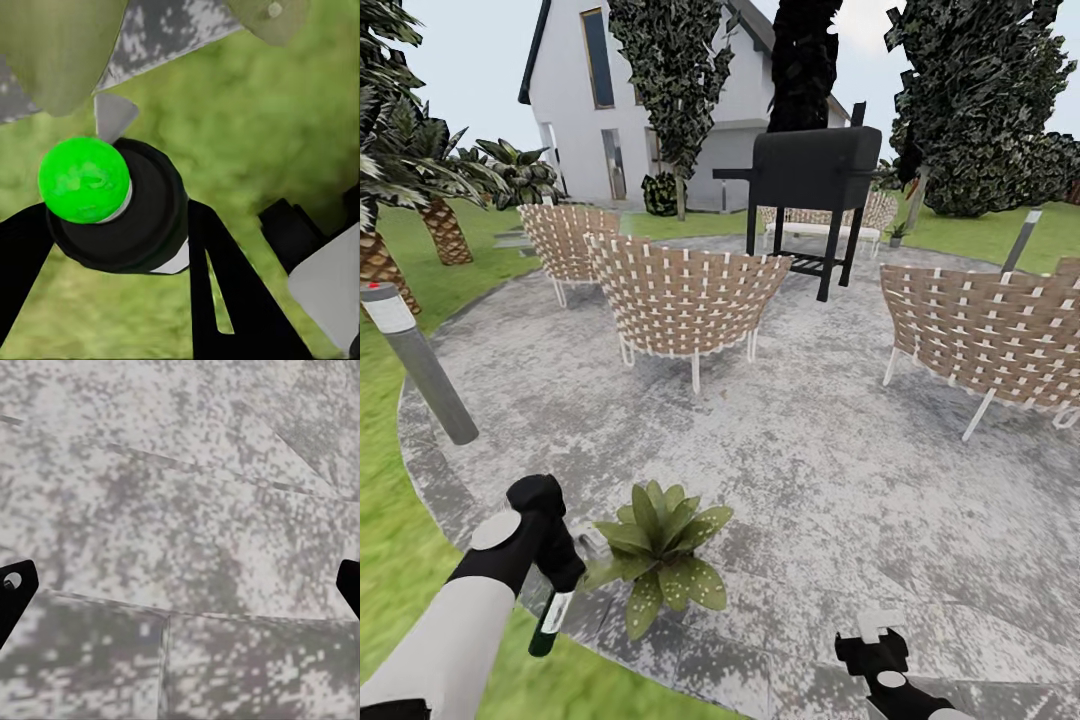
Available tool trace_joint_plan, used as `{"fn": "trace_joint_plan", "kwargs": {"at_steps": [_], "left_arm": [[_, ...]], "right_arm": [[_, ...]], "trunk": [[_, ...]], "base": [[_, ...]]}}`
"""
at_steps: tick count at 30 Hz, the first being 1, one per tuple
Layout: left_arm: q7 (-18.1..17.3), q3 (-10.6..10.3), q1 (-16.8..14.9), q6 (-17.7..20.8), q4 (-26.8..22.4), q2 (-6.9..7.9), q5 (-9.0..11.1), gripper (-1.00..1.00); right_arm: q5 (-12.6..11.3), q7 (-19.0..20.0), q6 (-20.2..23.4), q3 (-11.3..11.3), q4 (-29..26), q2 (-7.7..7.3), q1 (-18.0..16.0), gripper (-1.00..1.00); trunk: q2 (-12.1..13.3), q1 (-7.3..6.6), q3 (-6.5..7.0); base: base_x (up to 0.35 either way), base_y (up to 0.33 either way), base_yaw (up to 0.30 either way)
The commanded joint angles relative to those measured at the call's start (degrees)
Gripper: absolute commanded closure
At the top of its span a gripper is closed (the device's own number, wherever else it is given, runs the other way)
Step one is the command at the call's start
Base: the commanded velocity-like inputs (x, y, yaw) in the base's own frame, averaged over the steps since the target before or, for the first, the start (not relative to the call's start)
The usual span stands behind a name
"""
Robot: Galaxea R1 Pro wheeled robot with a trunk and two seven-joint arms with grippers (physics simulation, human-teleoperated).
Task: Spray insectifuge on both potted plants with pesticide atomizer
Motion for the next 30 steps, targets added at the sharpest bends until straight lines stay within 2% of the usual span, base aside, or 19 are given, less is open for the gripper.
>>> {"fn": "trace_joint_plan", "kwargs": {"at_steps": [1,3,8,18,24,30], "left_arm": [[-0.53,-0.04,-0.61,0.51,-0.04,-0.02,-1.09,1.00],[-0.53,-0.27,-1.97,0.42,-0.05,-0.03,-1.93,1.00],[-0.53,-0.48,-4.97,0.33,0.23,-0.08,-2.18,1.00],[-0.53,-0.73,-4.67,0.24,1.13,-0.45,-2.15,1.00],[-0.53,-2.64,-4.64,0.38,1.02,-0.33,-2.08,1.00],[-0.53,-2.86,-4.84,0.41,1.00,-0.44,-2.07,1.00]], "right_arm": [[-0.59,-0.10,-0.20,0.50,0.04,0.00,-0.02,-1.00],[-0.59,-0.12,-0.24,0.50,0.05,-0.07,-0.01,-1.00],[-0.66,-0.28,-0.25,0.50,-0.03,-0.09,-0.01,-1.00],[-0.72,-0.30,-0.25,0.49,-0.04,-0.09,-0.01,-1.00],[-0.73,-0.30,-0.25,0.50,-0.04,-0.09,-0.01,-1.00],[-0.70,-0.30,-0.25,0.50,-0.04,-0.09,-0.02,-1.00]], "trunk": [[-0.02,-0.01,-0.06],[-0.02,-0.01,-0.06],[-0.02,-0.01,-0.06],[-0.02,-0.01,-0.06],[-0.02,-0.01,-0.06],[-0.02,-0.01,-0.06]], "base": [[0.000,0.000,0.000],[0.000,0.000,0.000],[0.000,0.000,-0.004],[-0.007,0.010,-0.231],[-0.104,0.240,-0.207],[-0.007,0.301,-0.017]]}}
